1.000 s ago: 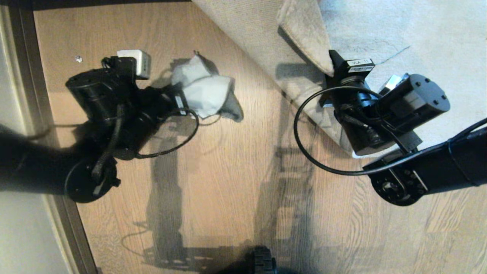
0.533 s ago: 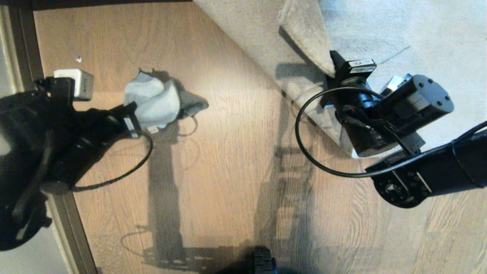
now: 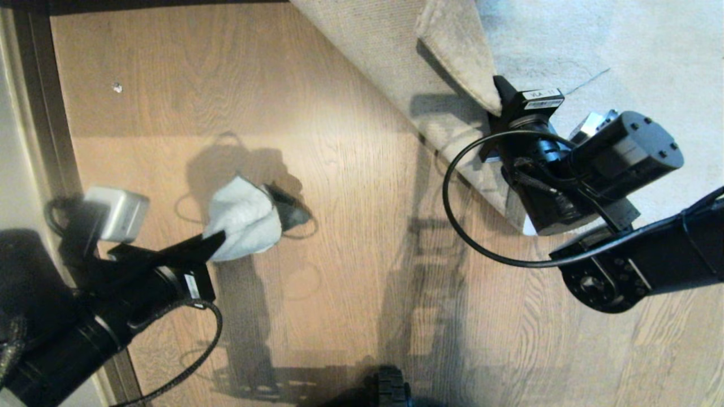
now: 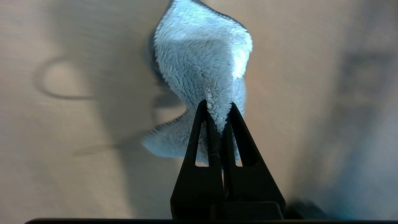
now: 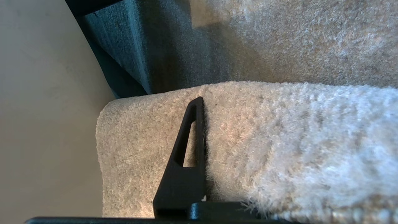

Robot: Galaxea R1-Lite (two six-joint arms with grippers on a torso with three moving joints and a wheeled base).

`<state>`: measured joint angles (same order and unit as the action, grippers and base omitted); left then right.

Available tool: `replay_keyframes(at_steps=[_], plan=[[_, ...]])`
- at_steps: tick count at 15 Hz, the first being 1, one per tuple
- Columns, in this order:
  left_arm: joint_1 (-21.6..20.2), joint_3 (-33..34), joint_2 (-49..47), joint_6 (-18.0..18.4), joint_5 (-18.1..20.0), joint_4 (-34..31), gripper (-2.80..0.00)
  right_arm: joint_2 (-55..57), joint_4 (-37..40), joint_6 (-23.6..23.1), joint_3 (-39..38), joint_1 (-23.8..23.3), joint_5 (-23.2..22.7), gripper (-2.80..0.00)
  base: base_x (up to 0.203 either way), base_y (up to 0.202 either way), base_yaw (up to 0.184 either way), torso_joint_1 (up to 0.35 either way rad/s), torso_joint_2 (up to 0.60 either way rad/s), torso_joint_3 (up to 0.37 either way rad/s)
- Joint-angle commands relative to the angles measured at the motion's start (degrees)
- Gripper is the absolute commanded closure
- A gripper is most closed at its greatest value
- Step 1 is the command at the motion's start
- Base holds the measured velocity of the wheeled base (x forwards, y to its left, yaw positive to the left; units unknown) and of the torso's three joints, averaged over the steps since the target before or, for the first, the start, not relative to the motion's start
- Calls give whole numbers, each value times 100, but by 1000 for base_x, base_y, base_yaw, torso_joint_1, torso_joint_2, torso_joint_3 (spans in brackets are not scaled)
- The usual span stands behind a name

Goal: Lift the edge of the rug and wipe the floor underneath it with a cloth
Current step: Wipe the floor under the carpet with a rag

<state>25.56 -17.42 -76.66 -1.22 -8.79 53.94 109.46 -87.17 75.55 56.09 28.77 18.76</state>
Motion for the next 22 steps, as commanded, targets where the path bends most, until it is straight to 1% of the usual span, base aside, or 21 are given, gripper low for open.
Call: replay_keyframes(at_steps=[1,3,4,6,7,12,14,18,20,22], plan=[[765,222,86,-2,-6,27,0,-3,-278,-25,-10,5,14,0,0,0,0,0,0,0],[1450,281,-72,3,-13,25,0,14,-278,-57,-10,6,14,0,0,0,0,0,0,0],[1691,284,-250,10,-12,33,0,14,-278,-57,-10,6,14,0,0,0,0,0,0,0],[1888,164,-699,30,-12,91,0,23,-278,-57,-10,-3,14,0,0,0,0,0,0,0],[1953,-18,-887,32,-10,104,0,23,-278,-57,-19,-3,14,0,0,0,0,0,0,0],[2105,-1215,-1940,34,-3,116,0,42,-278,-57,-89,-13,31,0,0,0,0,0,0,0],[2172,-1683,-2288,28,-6,125,0,79,-278,-43,-55,-99,23,0,0,0,0,0,0,0],[2174,-2446,-2828,2,-15,336,0,102,-278,-36,-63,-205,22,0,0,0,0,0,0,0],[2079,-2829,-2993,-2,-25,422,0,93,-278,-48,-81,-205,22,0,0,0,0,0,0,0],[1829,-3207,-3101,-2,-33,514,0,93,-278,-49,-72,-205,22,0,0,0,0,0,0,0]])
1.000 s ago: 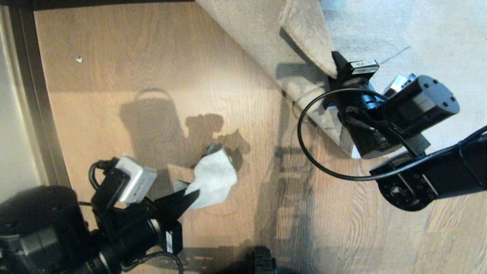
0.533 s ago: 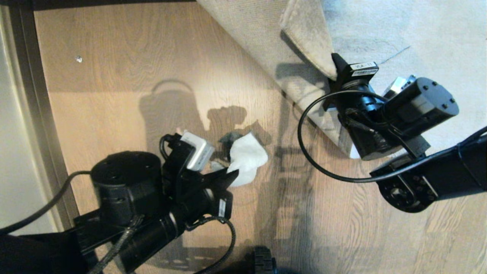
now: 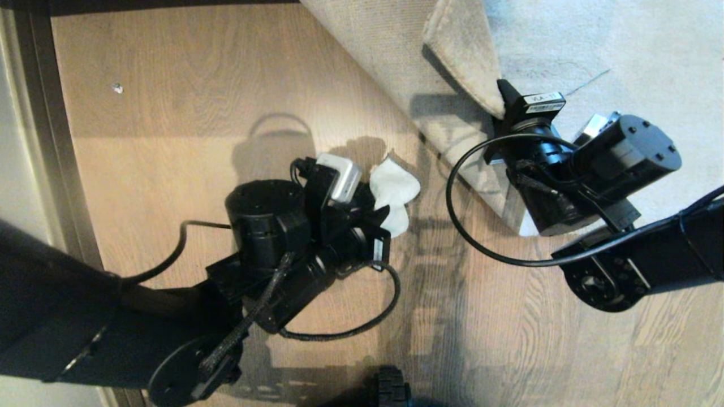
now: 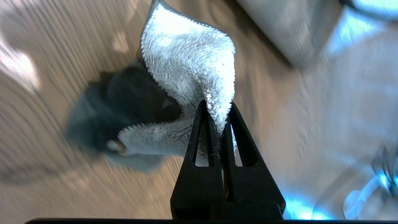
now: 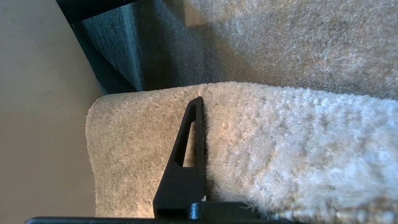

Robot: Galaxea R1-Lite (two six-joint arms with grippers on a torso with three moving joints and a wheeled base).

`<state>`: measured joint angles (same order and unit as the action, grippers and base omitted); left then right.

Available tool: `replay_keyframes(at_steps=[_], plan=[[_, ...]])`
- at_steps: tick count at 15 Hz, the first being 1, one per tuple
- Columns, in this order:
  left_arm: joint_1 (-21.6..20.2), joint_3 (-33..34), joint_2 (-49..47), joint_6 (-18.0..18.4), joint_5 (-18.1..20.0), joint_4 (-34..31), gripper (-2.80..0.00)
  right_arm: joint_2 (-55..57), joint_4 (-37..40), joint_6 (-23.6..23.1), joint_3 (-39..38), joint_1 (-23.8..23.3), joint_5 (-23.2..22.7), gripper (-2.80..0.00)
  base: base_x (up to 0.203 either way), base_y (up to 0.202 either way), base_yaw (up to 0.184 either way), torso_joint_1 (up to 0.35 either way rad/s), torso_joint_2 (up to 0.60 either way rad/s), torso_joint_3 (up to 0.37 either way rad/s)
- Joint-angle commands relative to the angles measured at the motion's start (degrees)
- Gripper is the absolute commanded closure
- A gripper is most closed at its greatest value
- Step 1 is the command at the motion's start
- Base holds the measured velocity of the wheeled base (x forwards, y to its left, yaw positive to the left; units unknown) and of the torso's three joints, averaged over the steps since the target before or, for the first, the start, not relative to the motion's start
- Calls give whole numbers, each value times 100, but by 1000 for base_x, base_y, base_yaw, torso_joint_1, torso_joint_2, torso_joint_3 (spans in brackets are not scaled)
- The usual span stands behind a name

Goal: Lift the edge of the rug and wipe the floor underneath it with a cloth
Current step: Wipe the floor under the carpet with a rag

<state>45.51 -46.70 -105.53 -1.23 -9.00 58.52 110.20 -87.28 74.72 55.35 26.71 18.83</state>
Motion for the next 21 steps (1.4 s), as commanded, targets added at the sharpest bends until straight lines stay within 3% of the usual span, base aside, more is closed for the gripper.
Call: replay_keyframes(at_steps=[1,5,10,17,21], plan=[[-324,-455,-242,5,-19,67,0,19,-267,34,3,1,15,0,0,0,0,0,0,0],[-1050,-829,-213,16,-74,329,0,1,-267,17,3,10,15,0,0,0,0,0,0,0],[-2002,-570,419,2,-74,399,0,-16,-267,8,11,10,15,0,0,0,0,0,0,0],[-3205,881,1673,-8,-2,389,0,-52,-267,-1,-6,27,6,0,0,0,0,0,0,0],[-3363,2069,2533,-9,3,388,0,-104,-267,-1,-15,45,-2,0,0,0,0,0,0,0]])
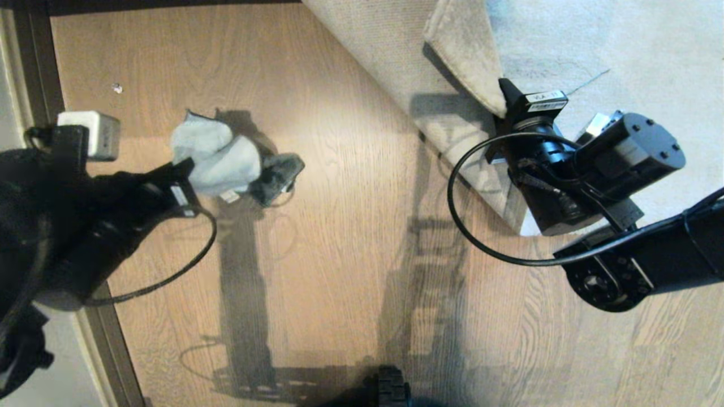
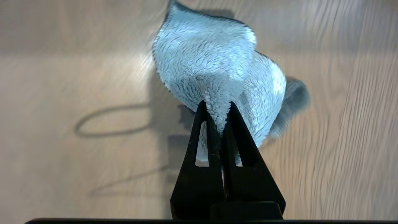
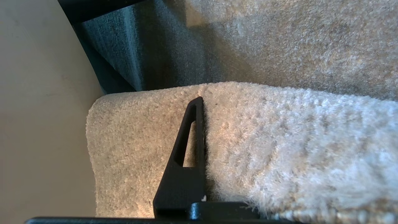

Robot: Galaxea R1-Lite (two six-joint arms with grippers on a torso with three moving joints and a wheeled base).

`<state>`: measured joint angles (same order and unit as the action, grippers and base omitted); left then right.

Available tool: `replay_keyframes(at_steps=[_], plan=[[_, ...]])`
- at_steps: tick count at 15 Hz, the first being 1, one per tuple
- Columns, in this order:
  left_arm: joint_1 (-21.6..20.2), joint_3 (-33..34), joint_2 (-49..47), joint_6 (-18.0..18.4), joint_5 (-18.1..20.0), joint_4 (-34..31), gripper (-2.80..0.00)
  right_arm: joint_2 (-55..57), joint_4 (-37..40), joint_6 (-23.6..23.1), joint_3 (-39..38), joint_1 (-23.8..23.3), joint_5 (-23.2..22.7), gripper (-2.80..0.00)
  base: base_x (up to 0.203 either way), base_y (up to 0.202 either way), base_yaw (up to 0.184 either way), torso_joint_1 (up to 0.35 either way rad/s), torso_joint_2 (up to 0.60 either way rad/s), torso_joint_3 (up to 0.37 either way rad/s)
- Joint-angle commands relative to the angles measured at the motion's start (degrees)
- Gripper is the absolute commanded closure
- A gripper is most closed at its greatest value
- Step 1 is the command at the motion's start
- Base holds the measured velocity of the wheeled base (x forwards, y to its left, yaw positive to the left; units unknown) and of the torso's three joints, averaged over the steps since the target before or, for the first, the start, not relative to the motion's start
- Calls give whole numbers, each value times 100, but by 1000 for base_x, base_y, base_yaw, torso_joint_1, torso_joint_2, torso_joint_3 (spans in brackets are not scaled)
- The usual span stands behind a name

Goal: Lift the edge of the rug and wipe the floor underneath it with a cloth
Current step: Wipe the floor under the carpet with a rag

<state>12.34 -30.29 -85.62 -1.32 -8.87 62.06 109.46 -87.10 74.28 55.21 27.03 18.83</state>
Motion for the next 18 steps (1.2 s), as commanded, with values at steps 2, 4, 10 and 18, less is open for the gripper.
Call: replay_keyframes(at_steps=[2,4,10,18], plan=[[-147,932,945,-3,-9,34,0,-47,-285,42,-17,4,-2,0,0,0,0,0,0,0],[-353,1302,1275,-7,-7,34,0,-56,-285,42,-45,12,-2,0,0,0,0,0,0,0],[-700,2489,2319,-5,-17,26,0,-65,-285,-10,-72,21,-11,0,0,0,0,0,0,0],[-789,3028,4321,-17,-38,-1655,0,-74,-285,-92,-177,56,-11,0,0,0,0,0,0,0]])
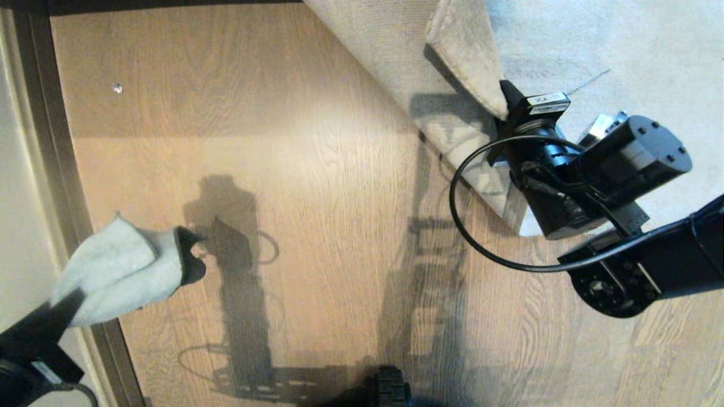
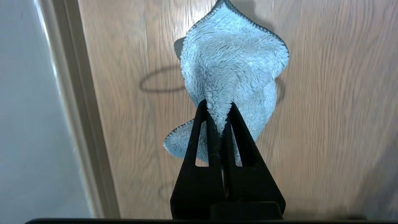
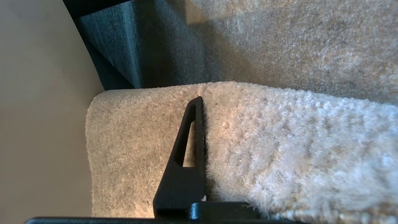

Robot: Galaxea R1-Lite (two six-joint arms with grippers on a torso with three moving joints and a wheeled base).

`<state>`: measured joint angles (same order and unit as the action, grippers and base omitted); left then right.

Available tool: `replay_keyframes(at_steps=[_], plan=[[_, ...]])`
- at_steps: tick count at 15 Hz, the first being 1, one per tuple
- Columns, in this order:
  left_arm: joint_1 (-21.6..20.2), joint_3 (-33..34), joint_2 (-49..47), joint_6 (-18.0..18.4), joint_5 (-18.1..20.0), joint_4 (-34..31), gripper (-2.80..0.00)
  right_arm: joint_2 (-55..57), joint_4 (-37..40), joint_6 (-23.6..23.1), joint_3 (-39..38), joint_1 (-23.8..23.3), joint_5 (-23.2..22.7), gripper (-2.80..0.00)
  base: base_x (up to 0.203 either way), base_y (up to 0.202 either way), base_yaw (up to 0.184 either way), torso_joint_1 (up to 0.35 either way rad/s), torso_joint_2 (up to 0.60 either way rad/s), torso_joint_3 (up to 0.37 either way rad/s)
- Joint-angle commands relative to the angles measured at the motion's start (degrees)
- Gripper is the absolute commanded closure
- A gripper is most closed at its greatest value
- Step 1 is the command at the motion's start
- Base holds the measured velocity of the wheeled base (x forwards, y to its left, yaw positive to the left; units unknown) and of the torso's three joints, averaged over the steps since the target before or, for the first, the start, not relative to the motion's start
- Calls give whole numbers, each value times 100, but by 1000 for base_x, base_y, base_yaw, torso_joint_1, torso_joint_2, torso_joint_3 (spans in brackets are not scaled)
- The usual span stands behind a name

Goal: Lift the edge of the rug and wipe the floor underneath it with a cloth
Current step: Wipe the floor under the carpet with a rag, then lay down the carpet

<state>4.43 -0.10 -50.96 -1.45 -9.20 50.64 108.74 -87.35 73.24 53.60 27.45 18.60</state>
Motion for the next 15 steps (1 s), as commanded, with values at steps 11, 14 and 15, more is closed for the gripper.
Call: replay_keyframes(at_steps=[11,14,15], plan=[[15,4,3479,79,566,-4451,0,42,-261,-3,-60,32,-41,0,0,0,0,0,0,0],[17,3,3479,927,1122,-4871,0,60,-261,-3,-69,32,-41,0,0,0,0,0,0,0],[16,1,3479,1033,1228,-4956,0,68,-261,-3,-69,32,-41,0,0,0,0,0,0,0]])
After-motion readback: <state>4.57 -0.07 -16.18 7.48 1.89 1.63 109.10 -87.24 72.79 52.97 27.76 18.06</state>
